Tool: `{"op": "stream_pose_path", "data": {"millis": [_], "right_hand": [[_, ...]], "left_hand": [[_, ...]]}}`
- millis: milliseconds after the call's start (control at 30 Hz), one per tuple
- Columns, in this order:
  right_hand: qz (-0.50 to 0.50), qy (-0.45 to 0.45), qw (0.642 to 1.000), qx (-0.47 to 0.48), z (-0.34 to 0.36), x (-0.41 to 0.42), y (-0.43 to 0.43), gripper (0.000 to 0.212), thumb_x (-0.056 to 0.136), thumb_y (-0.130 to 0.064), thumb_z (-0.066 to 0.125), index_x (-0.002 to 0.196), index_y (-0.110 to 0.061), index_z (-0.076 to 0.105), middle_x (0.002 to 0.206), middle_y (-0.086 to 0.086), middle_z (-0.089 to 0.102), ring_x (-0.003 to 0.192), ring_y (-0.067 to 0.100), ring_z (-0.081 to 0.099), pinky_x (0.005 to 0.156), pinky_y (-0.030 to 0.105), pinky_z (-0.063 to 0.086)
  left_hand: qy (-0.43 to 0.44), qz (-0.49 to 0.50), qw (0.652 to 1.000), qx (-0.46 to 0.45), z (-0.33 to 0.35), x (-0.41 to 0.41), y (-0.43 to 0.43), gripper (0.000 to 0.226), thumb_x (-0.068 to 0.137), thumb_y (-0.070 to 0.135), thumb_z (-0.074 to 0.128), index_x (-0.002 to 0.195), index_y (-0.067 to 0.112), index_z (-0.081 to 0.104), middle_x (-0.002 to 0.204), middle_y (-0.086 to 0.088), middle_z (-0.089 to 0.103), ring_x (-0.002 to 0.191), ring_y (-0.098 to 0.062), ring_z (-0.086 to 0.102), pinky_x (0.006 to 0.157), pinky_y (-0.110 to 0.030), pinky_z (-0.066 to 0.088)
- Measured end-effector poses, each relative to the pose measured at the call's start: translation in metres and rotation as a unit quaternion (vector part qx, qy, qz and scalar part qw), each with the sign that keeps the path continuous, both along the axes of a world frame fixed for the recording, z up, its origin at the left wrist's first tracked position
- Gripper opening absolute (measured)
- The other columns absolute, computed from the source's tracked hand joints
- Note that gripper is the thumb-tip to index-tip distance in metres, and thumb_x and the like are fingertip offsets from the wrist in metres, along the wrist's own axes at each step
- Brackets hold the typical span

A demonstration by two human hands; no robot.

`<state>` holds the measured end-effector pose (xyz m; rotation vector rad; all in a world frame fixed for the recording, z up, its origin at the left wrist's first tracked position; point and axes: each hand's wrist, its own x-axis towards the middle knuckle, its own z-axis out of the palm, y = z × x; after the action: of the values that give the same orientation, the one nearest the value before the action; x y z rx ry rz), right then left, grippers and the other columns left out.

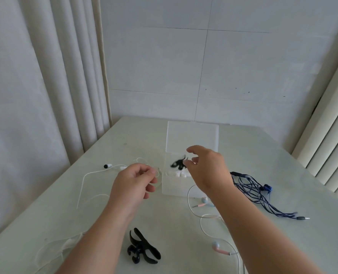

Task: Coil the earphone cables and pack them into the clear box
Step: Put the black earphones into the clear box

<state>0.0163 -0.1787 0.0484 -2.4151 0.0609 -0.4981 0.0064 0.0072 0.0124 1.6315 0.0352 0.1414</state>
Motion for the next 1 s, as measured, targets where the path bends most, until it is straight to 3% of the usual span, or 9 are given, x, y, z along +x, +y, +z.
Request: {"op": "stream_pose_path", "data": {"millis": [67, 133, 267, 400, 533, 667, 767, 900, 1000], "right_hand": [[-0.002, -0.006, 1.000, 0.011, -0.007, -0.006, 0.000, 0.026, 0.092, -0.022, 0.058, 0.117, -0.027, 0.065, 0.108, -0.002, 0.069, 0.097, 0.013, 0.064, 0.075, 0.027, 0.049], [0.000, -0.028, 1.000, 0.007, -0.014, -0.012, 0.000, 0.021, 0.092, -0.020, 0.058, 0.109, -0.027, 0.067, 0.100, -0.006, 0.070, 0.091, 0.013, 0.064, 0.072, 0.026, 0.048], [0.024, -0.035, 0.999, -0.013, -0.024, -0.020, -0.002, 0.020, 0.092, -0.018, 0.058, 0.105, -0.027, 0.069, 0.102, -0.010, 0.069, 0.092, 0.013, 0.063, 0.081, 0.031, 0.052], [0.034, -0.051, 0.998, -0.021, -0.027, -0.022, -0.006, 0.020, 0.091, -0.016, 0.058, 0.105, -0.025, 0.070, 0.102, -0.010, 0.069, 0.093, 0.010, 0.061, 0.080, 0.025, 0.049], [0.027, -0.066, 0.997, -0.022, -0.028, -0.024, -0.011, 0.017, 0.092, -0.017, 0.058, 0.098, -0.025, 0.071, 0.095, -0.009, 0.070, 0.086, 0.013, 0.062, 0.076, 0.031, 0.052], [0.023, -0.073, 0.997, -0.022, -0.027, -0.023, -0.011, 0.017, 0.093, -0.017, 0.056, 0.096, -0.024, 0.071, 0.093, -0.008, 0.069, 0.085, 0.015, 0.061, 0.074, 0.034, 0.052], [0.025, -0.072, 0.997, -0.024, -0.028, -0.023, -0.011, 0.017, 0.093, -0.017, 0.056, 0.096, -0.023, 0.071, 0.093, -0.007, 0.070, 0.086, 0.015, 0.061, 0.074, 0.034, 0.052], [0.025, -0.062, 0.998, -0.022, -0.029, -0.023, -0.010, 0.018, 0.093, -0.017, 0.055, 0.098, -0.023, 0.071, 0.096, -0.008, 0.069, 0.087, 0.014, 0.061, 0.074, 0.031, 0.050], [0.026, -0.063, 0.997, -0.022, -0.028, -0.022, -0.010, 0.019, 0.094, -0.016, 0.054, 0.100, -0.022, 0.071, 0.097, -0.006, 0.070, 0.089, 0.014, 0.062, 0.077, 0.031, 0.050]], "left_hand": [[-0.028, 0.005, 0.996, 0.085, 0.000, -0.001, 0.002, 0.016, 0.086, 0.022, 0.066, 0.072, 0.030, 0.068, 0.068, 0.008, 0.069, 0.053, -0.005, 0.058, 0.053, -0.024, 0.044], [-0.059, 0.004, 0.972, 0.226, -0.001, -0.002, 0.005, 0.014, 0.083, 0.030, 0.064, 0.069, 0.034, 0.064, 0.065, 0.016, 0.065, 0.052, -0.002, 0.054, 0.053, -0.025, 0.040], [-0.037, 0.004, 0.868, 0.496, -0.001, -0.008, 0.011, 0.009, 0.081, 0.039, 0.052, 0.077, 0.032, 0.055, 0.061, 0.010, 0.058, 0.060, -0.007, 0.056, 0.048, -0.025, 0.032], [0.004, -0.063, 0.773, 0.631, -0.004, -0.016, 0.013, 0.017, 0.082, 0.039, 0.043, 0.088, 0.024, 0.044, 0.078, 0.007, 0.054, 0.074, -0.020, 0.054, 0.055, -0.030, 0.033], [0.069, -0.097, 0.741, 0.661, -0.004, -0.022, 0.011, 0.026, 0.082, 0.045, 0.040, 0.092, 0.021, 0.040, 0.082, 0.003, 0.051, 0.081, -0.022, 0.050, 0.062, -0.031, 0.036], [0.108, -0.117, 0.720, 0.675, -0.002, -0.028, 0.009, 0.032, 0.080, 0.046, 0.037, 0.100, 0.022, 0.040, 0.105, 0.000, 0.060, 0.087, -0.023, 0.048, 0.068, -0.032, 0.037], [0.107, -0.155, 0.707, 0.681, 0.001, -0.031, 0.007, 0.028, 0.077, 0.042, 0.040, 0.098, 0.023, 0.036, 0.100, 0.003, 0.058, 0.086, -0.021, 0.049, 0.065, -0.032, 0.036], [0.099, -0.203, 0.735, 0.639, 0.005, -0.033, 0.009, 0.022, 0.069, 0.023, 0.044, 0.089, 0.027, 0.037, 0.077, 0.005, 0.054, 0.046, -0.014, 0.052, 0.045, -0.023, 0.036], [0.120, -0.223, 0.764, 0.593, 0.006, -0.032, 0.011, 0.029, 0.062, 0.019, 0.045, 0.087, 0.032, 0.036, 0.072, 0.002, 0.057, 0.037, -0.017, 0.055, 0.044, -0.023, 0.045]]}}
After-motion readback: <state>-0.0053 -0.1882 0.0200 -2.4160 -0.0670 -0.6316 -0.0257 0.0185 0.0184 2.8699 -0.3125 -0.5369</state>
